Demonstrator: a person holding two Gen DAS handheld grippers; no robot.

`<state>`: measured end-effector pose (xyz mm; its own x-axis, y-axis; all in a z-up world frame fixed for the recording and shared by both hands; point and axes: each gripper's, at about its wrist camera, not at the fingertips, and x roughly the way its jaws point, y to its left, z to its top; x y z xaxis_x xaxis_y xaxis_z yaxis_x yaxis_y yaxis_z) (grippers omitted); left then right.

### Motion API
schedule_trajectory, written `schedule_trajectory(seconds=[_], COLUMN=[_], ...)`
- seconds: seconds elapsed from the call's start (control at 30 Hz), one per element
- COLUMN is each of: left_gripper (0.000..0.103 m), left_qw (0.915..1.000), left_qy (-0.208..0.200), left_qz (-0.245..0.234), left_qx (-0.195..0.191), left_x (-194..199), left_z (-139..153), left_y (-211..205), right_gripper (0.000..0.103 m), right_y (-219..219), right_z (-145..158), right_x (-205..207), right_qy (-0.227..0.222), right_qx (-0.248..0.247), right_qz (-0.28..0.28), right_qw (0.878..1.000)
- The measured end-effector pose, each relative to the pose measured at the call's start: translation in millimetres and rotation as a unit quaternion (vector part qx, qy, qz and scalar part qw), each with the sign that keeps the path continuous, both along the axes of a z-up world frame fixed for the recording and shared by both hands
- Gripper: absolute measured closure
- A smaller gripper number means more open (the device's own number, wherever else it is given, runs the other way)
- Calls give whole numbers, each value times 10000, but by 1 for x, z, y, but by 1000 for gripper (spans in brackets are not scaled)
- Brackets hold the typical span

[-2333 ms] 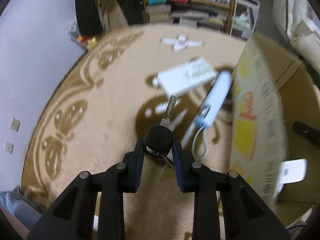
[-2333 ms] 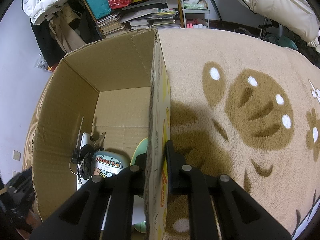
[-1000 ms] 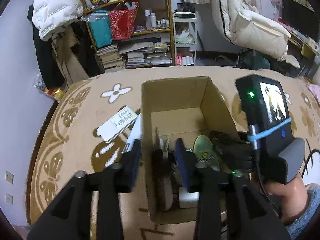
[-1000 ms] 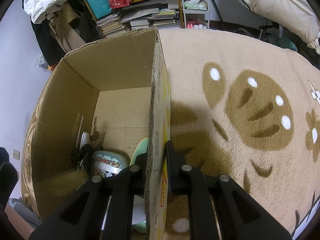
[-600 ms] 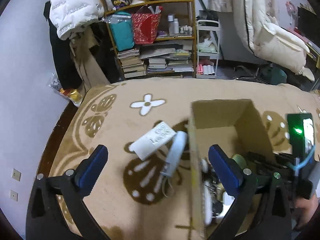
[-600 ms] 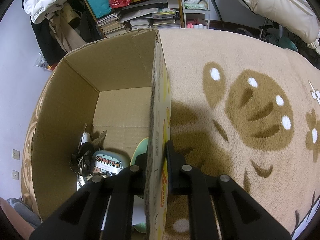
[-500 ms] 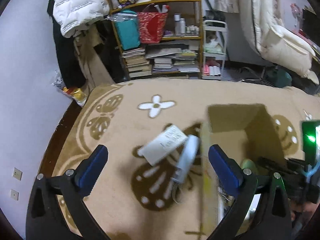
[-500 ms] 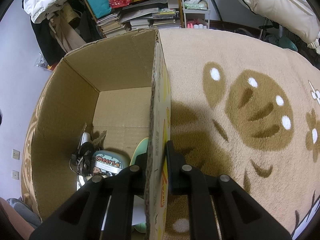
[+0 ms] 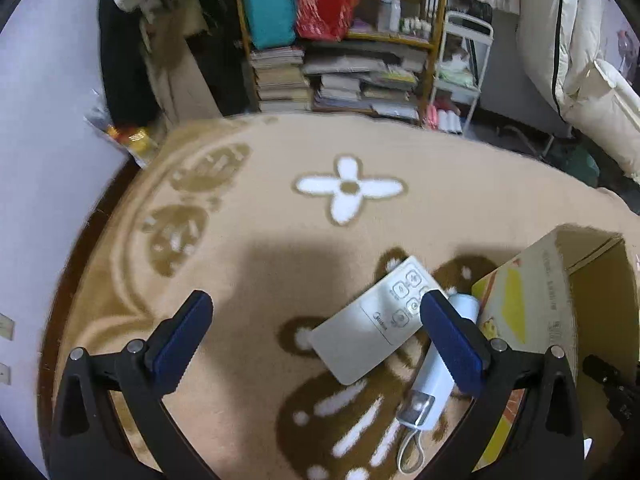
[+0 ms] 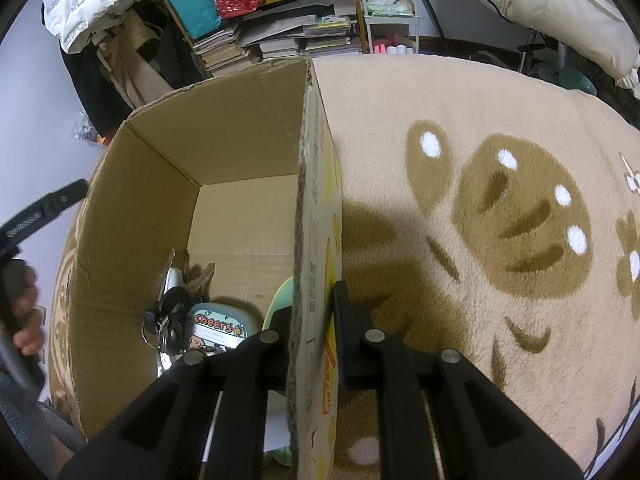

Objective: Organize rigid objects
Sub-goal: 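Move the open left tool down onto the white remote and close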

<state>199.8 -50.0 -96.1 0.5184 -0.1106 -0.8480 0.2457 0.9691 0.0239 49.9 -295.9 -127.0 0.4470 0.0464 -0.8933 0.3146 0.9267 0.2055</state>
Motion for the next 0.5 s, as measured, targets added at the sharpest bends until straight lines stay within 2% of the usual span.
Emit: schedule_trajectory(seconds=[0.3, 0.5], left_gripper=[1, 0], left_qw=[9989, 9975], left_qy=[263, 455], left_qz=[-342, -531], left_qx=[163, -39], left_x=[6, 5], left_z=[-42, -55], left_y=[-11, -17], right_gripper=[89, 89], right_y=[0, 0], right_z=[0, 0], right_x=[0, 0], right_qy=[1, 2], right_qx=[-36, -30], right_qz=[26, 23], right_qw=[10000, 10000])
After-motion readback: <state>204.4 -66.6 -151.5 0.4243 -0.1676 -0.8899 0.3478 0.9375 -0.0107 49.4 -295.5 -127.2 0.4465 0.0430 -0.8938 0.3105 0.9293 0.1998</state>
